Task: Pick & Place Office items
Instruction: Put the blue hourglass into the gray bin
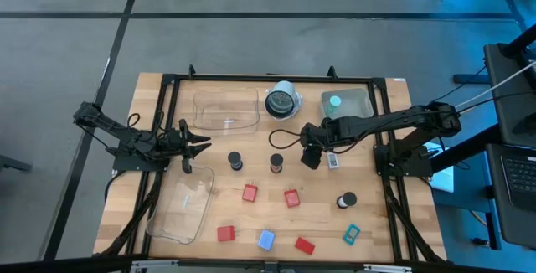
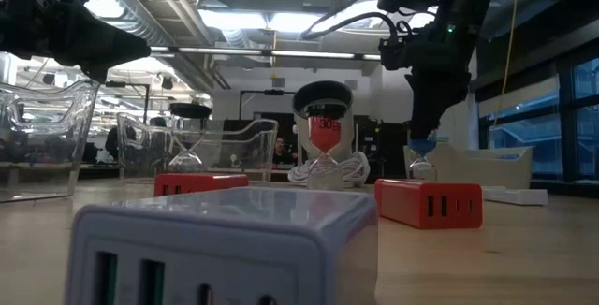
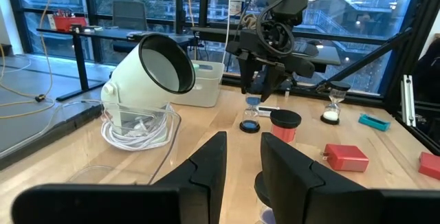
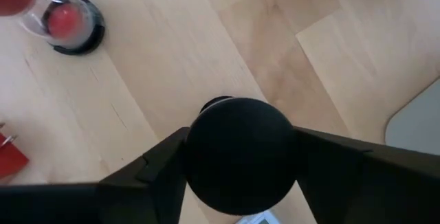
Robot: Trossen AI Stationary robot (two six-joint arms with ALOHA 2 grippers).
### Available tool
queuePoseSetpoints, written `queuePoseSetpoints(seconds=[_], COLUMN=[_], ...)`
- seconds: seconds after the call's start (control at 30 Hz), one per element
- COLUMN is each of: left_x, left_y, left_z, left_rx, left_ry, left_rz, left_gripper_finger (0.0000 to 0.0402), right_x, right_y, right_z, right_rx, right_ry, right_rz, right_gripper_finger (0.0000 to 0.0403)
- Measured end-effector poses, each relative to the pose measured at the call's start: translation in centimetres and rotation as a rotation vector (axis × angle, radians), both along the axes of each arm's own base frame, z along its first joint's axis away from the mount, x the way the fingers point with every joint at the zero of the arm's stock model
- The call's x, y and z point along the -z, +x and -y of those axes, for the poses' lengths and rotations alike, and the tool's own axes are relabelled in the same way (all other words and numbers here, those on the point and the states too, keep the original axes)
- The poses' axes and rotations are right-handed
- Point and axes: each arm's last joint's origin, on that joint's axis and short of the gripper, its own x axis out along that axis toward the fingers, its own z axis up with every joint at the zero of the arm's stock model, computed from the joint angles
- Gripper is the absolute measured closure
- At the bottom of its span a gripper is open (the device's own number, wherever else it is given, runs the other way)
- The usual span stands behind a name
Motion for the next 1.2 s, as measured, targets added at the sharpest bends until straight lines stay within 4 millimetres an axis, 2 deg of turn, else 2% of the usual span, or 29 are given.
queuePoseSetpoints(seconds=[0.87, 1.2], left_x=[0.0, 0.0], left_y=[0.0, 0.0], left_z=[0.0, 0.0], left_rx=[0.000, 0.000], left_ry=[0.000, 0.000], left_rz=[0.000, -0.001], left_gripper_finger=[0.0315, 0.0315], right_x=[-0.3, -3.8], right_y=[0.0, -0.1], right_z=[-0.2, -0.2], right_rx=[0.000, -0.018], right_ry=[0.064, 0.060], right_rz=[0.008, 0.086], right_gripper_finger=[0.0187, 0.0187])
